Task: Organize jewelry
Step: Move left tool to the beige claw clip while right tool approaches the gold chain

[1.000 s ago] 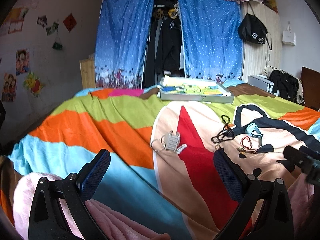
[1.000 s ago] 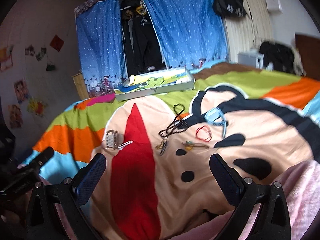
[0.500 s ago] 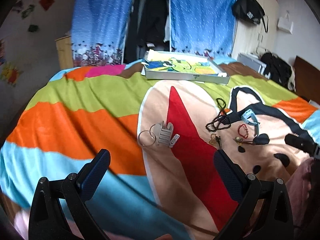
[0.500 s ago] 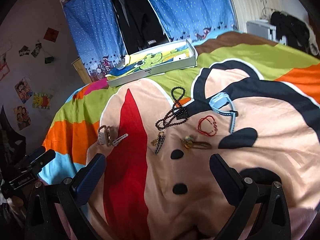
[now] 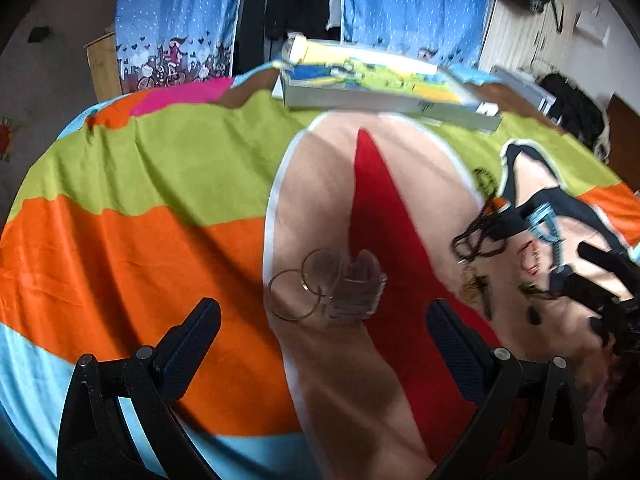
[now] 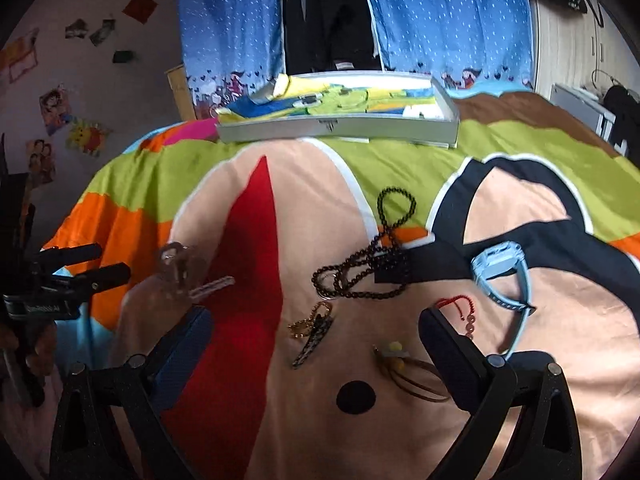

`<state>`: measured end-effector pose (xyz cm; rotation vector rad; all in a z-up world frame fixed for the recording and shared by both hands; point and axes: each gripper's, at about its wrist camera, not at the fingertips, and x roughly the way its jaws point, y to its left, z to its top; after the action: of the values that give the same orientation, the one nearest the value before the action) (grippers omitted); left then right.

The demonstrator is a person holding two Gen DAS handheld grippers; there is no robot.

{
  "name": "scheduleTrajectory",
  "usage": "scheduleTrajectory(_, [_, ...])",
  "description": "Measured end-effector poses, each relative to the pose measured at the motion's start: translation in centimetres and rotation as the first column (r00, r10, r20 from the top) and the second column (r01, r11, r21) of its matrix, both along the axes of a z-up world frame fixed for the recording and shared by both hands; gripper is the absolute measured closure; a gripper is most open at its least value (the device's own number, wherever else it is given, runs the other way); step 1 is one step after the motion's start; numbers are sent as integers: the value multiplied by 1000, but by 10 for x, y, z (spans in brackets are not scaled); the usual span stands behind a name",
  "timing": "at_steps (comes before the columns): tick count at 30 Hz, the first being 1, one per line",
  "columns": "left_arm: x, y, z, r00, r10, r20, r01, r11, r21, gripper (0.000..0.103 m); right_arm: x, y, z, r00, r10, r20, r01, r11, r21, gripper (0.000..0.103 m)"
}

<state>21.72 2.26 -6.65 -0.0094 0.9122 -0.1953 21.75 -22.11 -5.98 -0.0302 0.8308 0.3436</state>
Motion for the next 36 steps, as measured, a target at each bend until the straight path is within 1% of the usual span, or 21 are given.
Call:
scheduleTrajectory(1, [3, -1, -3, 1000, -3, -5, 3, 1000, 6, 3, 3, 0, -5, 1000, 6, -10, -6, 1000, -3, 13])
scheduleTrajectory(2, [6, -2, -7, 1000, -5, -5, 6, 1000, 11, 3, 7, 1, -10, 1000, 13, -26, -13, 1000, -11, 18])
scheduleTrajectory(4, [9, -2, -10, 1000, -11, 5, 11, 1000, 13, 4, 14, 3, -18, 998, 22, -59, -23, 1000, -18, 42])
scheduleTrajectory(5, [11, -3, -11, 1000, -14, 11, 14, 1000, 15, 5, 19, 3, -25, 996, 26, -91, -27, 1000, -7, 46])
scheduleTrajectory(6, [14, -4, -13, 1000, -17, 12, 17, 1000, 25, 9, 21, 4, -29, 993, 33, -110, -32, 999, 8, 51])
scheduleTrajectory(8, [18, -7, -17, 1000, -22, -2, 22, 999, 29, 15, 26, 6, -37, 988, 44, -147, -39, 999, 31, 54])
scheduleTrajectory(9, [20, -6, -22, 1000, -17, -19, 17, 999, 27, 21, 27, 8, -41, 986, 48, -159, -43, 998, 35, 59])
scheduleTrajectory(10, [21, -7, -25, 999, -15, -29, 16, 1000, 26, 27, 29, 9, -44, 984, 53, -171, -47, 998, 39, 66])
scheduleTrajectory(11, [22, -7, -27, 999, -15, -37, 16, 1000, 27, 30, 30, 10, -47, 981, 57, -184, -48, 998, 48, 70])
scheduleTrajectory(12, [23, -8, -29, 999, -16, -43, 18, 999, 31, 36, 32, 10, -52, 978, 53, -202, -44, 998, 53, 75])
scheduleTrajectory(13, [25, -8, -32, 999, -20, -49, 22, 999, 32, 42, 33, 10, -54, 976, 49, -211, -38, 998, 55, 76])
scheduleTrajectory(16, [29, -12, -35, 997, -36, -64, 38, 999, 24, 49, 36, 9, -61, 974, 16, -228, -7, 999, 42, 80])
scheduleTrajectory(19, [32, -17, -38, 995, -58, -76, 60, 998, 21, 57, 38, 8, -68, 967, -4, -256, 17, 999, 50, 80])
scheduleTrajectory(29, [38, -28, -41, 996, -73, -44, 75, 996, 43, 57, 42, 8, -80, 952, -22, -306, 45, 997, 67, 80])
scheduleTrajectory(36, [44, -33, -46, 994, -78, -76, 80, 997, 21, 57, 42, 8, -80, 950, -26, -311, 52, 996, 75, 80])
